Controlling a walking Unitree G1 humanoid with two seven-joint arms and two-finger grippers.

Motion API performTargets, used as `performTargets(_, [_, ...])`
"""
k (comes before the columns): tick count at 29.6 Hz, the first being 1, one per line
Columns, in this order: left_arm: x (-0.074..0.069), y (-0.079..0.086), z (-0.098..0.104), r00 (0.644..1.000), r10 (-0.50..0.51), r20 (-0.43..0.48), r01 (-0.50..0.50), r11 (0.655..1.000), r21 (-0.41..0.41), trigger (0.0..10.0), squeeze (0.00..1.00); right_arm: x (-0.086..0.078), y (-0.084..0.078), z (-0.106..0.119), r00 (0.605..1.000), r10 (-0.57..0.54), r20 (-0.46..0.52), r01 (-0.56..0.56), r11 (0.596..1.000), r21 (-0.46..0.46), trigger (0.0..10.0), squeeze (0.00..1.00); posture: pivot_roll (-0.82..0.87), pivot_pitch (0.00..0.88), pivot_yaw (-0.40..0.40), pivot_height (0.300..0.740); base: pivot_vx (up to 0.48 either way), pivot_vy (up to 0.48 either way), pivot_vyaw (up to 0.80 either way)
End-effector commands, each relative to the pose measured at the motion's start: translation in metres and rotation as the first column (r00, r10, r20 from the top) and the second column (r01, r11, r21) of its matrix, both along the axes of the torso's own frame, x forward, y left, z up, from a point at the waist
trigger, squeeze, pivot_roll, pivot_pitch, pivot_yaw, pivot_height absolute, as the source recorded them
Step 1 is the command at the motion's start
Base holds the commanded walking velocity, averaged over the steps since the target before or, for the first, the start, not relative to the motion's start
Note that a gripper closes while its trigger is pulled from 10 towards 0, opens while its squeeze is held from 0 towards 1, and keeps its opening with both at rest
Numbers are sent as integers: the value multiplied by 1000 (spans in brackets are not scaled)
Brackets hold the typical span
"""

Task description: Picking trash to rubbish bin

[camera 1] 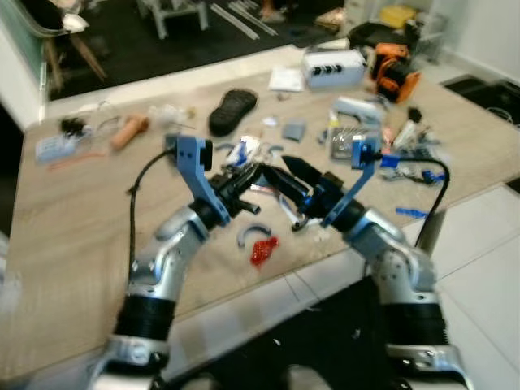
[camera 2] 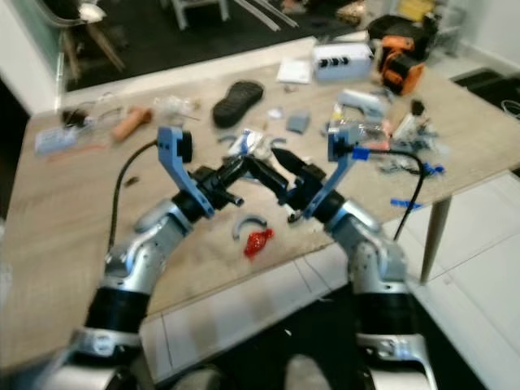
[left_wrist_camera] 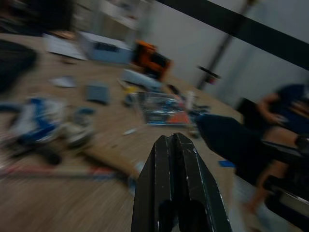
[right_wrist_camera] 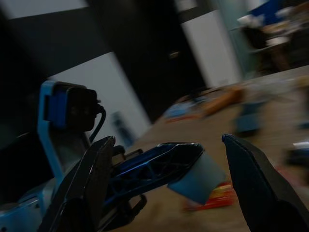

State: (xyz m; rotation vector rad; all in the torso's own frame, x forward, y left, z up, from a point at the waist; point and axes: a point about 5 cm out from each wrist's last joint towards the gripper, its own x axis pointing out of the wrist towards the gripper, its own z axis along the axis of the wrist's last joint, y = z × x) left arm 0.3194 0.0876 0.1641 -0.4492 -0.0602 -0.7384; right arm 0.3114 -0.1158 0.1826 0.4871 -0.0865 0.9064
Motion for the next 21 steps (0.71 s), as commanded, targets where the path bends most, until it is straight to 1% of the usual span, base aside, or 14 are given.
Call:
performTargets(1, [0, 2, -4, 1000, 2, -3, -1, 1000, 29, 10000, 0, -1, -1, -3, 1000, 2, -17, -2, 1000, -3, 10000, 0, -112, 0, 26, 740, -330, 0, 0])
performTargets(21, [1, 2, -3, 1000, -8, 10, 8, 999, 43, 10000, 0, 0, -1, -1, 1000, -8, -7, 8, 1000, -10, 10000, 0, -104, 0, 31, 740, -333, 0, 0])
